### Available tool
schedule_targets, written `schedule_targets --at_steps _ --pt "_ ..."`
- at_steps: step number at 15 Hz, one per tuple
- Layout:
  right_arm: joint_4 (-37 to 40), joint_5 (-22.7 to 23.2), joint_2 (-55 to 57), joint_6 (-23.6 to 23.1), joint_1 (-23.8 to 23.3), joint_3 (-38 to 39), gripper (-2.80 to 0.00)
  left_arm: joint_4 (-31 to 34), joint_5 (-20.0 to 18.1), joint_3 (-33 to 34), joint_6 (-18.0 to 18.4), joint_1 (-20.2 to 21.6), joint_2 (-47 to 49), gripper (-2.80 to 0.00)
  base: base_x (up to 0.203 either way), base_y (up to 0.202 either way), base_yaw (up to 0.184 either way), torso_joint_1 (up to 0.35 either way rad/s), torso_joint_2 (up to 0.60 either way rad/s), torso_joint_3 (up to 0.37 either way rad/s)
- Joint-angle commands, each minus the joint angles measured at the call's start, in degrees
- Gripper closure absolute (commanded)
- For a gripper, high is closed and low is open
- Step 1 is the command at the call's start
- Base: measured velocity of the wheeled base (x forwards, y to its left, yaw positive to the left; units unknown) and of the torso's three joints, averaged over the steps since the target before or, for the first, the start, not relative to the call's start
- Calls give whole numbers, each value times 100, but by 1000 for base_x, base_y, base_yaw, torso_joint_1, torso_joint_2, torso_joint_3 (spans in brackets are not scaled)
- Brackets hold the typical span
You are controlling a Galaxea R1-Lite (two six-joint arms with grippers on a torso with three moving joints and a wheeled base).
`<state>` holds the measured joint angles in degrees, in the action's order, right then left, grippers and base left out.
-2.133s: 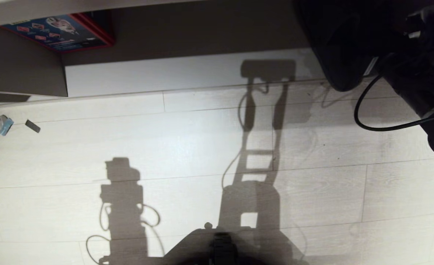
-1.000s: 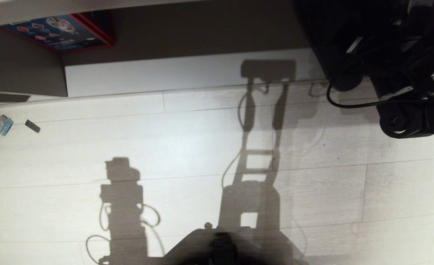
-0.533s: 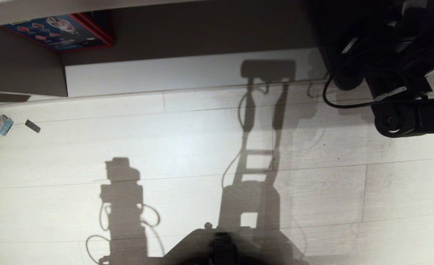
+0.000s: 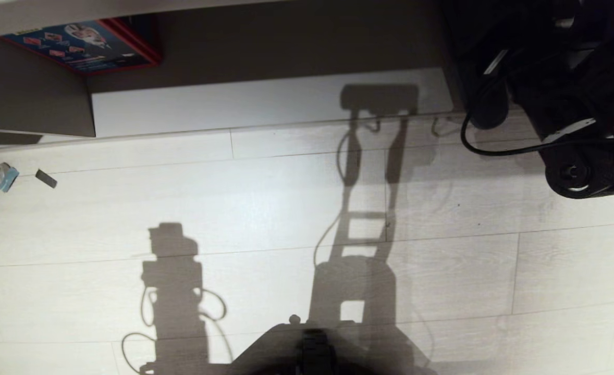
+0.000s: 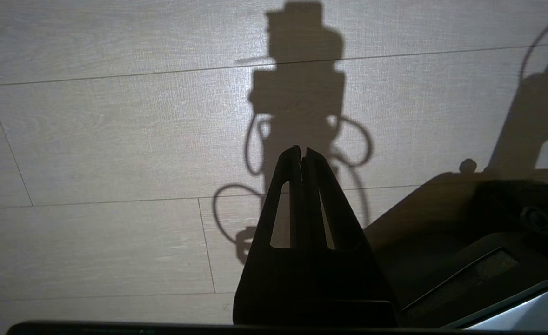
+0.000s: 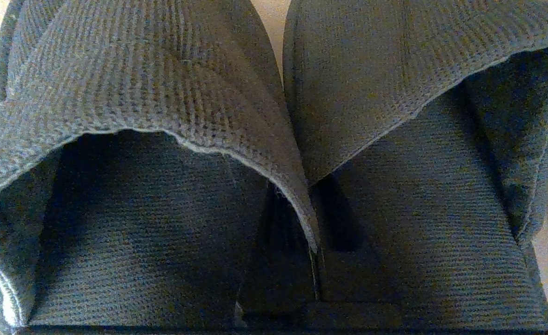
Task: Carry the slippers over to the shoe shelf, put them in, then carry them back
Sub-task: Pick up the slippers in the shoe cabinet
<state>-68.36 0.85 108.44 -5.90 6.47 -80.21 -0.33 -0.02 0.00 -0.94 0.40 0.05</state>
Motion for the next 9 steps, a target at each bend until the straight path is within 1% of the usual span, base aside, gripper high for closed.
schedule_targets --at_steps 1,6,9 --pt "71 46 -604 -8 165 440 0 -2 2 0 -3 4 4 0 0 0 0 0 0 0" --pt "90 54 -1161 -40 365 1374 0 -2 2 0 -3 4 4 0 0 0 0 0 0 0" --pt "66 43 -1498 -127 408 2127 0 -2 2 0 -3 -5 4 0 0 0 0 0 0 0"
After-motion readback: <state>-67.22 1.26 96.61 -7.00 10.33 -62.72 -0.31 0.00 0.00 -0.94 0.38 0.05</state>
